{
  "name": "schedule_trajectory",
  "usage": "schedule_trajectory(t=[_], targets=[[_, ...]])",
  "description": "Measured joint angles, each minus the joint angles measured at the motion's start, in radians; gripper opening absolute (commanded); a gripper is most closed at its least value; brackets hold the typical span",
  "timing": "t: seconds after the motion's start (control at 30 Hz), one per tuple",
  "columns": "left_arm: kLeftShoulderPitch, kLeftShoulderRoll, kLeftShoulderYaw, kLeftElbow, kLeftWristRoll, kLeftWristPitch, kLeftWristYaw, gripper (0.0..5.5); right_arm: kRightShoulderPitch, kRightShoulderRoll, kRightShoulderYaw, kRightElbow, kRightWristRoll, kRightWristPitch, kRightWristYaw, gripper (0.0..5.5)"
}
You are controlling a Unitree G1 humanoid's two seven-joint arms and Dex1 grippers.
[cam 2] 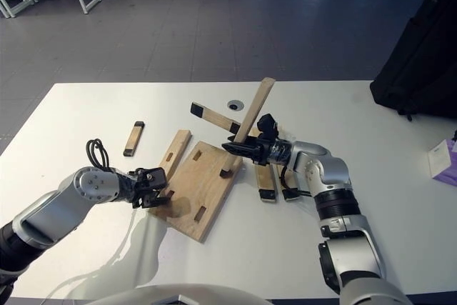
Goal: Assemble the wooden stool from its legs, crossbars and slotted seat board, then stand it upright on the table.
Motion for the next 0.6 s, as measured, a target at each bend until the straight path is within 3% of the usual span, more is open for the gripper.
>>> schedule_trajectory(t=[0.33, 0.6], targets=[[0.001, -0.008, 0.002, 0.001, 0.02, 0.002, -0.012, 3.17, -0.024, -0.001, 0.036, 0.054, -0.093, -0.098, 0.045, 2.02], [0.021, -0.074, 0.032, -0.042, 0.022, 0.141, 0.033, 3.17, 0.173, -0.019, 0.118, -0.314, -0.194, -0.085, -0.189, 2.02]])
